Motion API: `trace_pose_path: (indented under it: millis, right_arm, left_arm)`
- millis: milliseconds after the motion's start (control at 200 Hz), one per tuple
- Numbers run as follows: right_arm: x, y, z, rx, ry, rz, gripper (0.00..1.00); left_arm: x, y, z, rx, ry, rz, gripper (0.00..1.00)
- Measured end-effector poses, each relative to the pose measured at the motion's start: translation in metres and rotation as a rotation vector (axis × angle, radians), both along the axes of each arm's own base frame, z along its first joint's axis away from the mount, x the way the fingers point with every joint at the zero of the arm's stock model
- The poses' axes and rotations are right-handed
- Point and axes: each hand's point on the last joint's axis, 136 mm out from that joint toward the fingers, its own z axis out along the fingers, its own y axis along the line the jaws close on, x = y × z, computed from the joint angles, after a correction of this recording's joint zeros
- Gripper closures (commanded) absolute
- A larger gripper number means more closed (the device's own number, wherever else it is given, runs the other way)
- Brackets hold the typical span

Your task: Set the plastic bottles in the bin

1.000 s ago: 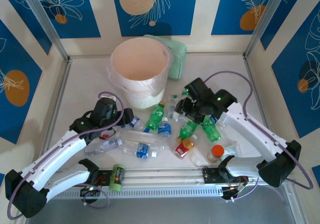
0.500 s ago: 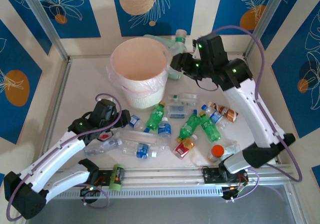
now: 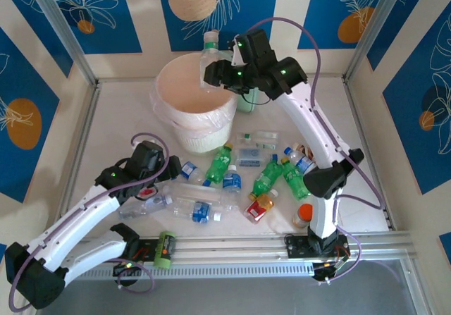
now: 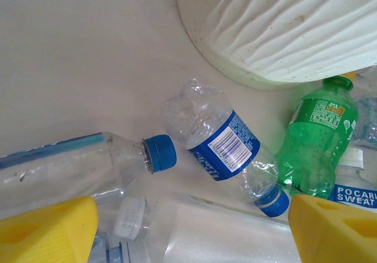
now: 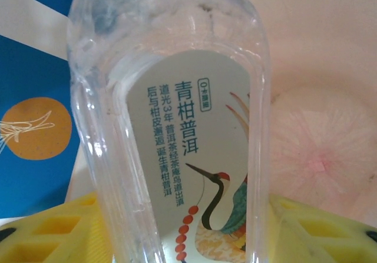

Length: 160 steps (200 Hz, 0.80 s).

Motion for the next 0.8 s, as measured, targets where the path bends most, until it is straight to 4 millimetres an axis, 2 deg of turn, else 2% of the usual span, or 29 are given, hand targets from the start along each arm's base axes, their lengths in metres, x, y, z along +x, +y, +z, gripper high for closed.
trace_pose_path:
  millis: [65, 150, 380, 550, 645, 800]
  right_arm:
    - [0.004, 0.001, -0.007, -0.006, 0.02, -0.003, 0.22]
    - [0.005, 0.0, -0.014, -0.018, 0.033, -0.005, 0.17]
    - [0.006, -0.002, -0.014, -0.018, 0.04, -0.01, 0.16]
    - [0.001, -0.002, -0.014, -0.031, 0.039, -0.01, 0.16]
    - [-0.013, -0.002, -0.005, -0.039, 0.015, 0.001, 0.15]
    - [-0.055, -0.007, 0.015, -0.044, -0.04, 0.038, 0.15]
  left_arm:
    - [-0.001, 0.002, 0.0, 0.001, 0.003, 0.006, 0.16]
    - [-0.001, 0.003, 0.0, -0.003, 0.004, 0.016, 0.15]
    - [-0.003, 0.011, -0.003, -0.007, 0.027, 0.064, 0.11]
    - [-0.013, 0.033, -0.015, 0.016, 0.106, 0.162, 0.09]
    - [-0.023, 0.05, -0.024, 0.028, 0.176, 0.244, 0.1]
    - [-0.044, 0.066, -0.034, 0.012, 0.284, 0.356, 0.12]
